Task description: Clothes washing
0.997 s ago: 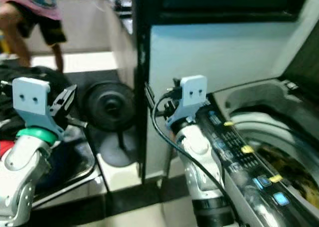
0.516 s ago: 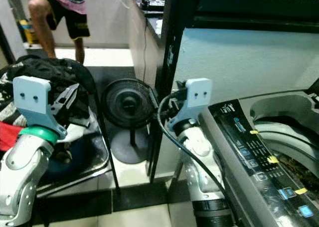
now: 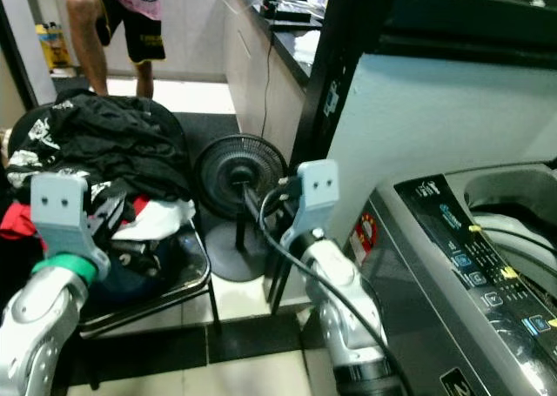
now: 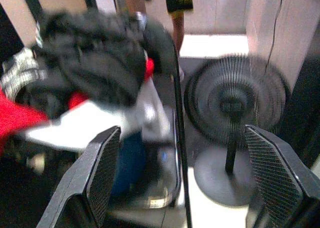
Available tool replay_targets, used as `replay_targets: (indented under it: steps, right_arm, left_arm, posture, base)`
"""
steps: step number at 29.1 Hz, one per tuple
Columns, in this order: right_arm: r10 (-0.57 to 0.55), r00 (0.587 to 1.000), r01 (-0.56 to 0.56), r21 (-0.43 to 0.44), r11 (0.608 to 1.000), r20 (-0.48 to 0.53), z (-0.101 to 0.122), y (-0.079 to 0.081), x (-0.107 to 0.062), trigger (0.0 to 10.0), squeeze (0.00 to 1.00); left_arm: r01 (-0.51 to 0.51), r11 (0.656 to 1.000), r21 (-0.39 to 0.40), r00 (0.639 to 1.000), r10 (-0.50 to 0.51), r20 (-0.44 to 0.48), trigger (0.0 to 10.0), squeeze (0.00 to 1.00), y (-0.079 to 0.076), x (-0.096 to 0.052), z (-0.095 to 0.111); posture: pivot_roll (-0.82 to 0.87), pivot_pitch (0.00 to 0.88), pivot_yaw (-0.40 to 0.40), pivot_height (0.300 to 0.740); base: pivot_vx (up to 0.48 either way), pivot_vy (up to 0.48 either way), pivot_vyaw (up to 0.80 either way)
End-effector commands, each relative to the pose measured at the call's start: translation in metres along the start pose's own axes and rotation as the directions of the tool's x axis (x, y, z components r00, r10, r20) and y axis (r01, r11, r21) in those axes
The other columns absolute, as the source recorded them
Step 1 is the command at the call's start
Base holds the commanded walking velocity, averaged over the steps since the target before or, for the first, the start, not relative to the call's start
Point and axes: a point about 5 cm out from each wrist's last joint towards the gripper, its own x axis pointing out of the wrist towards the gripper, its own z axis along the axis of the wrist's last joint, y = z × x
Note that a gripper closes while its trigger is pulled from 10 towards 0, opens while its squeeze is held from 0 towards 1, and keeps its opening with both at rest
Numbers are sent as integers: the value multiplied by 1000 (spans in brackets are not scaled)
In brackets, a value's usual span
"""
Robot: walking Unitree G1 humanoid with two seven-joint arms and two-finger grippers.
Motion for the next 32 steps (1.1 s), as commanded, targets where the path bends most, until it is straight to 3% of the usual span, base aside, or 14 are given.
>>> replay_targets:
  steps: [1, 8, 24, 32]
  right_arm:
    - [-57, 996, 58, 6, 998, -73, -25, -13, -12, 10000, 0]
    - [-80, 994, 79, -22, 997, -80, -31, -9, -11, 10000, 0]
    - [-25, 997, 23, -16, 1000, -77, -37, 1, -9, 10000, 0]
    - [-6, 998, 4, -28, 1000, -66, -36, 2, -8, 10000, 0]
  left_arm:
    - [15, 1000, -2, 991, -15, -130, 10000, 0, -1, -9, -34]
    - [9, 1000, -20, 979, -13, -205, 10000, 0, -1, -22, -65]
    - [-61, 997, -56, 975, 47, -216, 10000, 0, 3, -28, -77]
    - [-35, 999, -24, 983, 30, -180, 10000, 0, -1, -31, -77]
  posture:
    - [8, 34, -8, 740]
    - [7, 28, -4, 740]
    - [21, 8, -30, 740]
    - [20, 6, -36, 740]
  base:
    - [0, 0, 0]
    - [0, 0, 0]
    - [0, 0, 0]
    - [0, 0, 0]
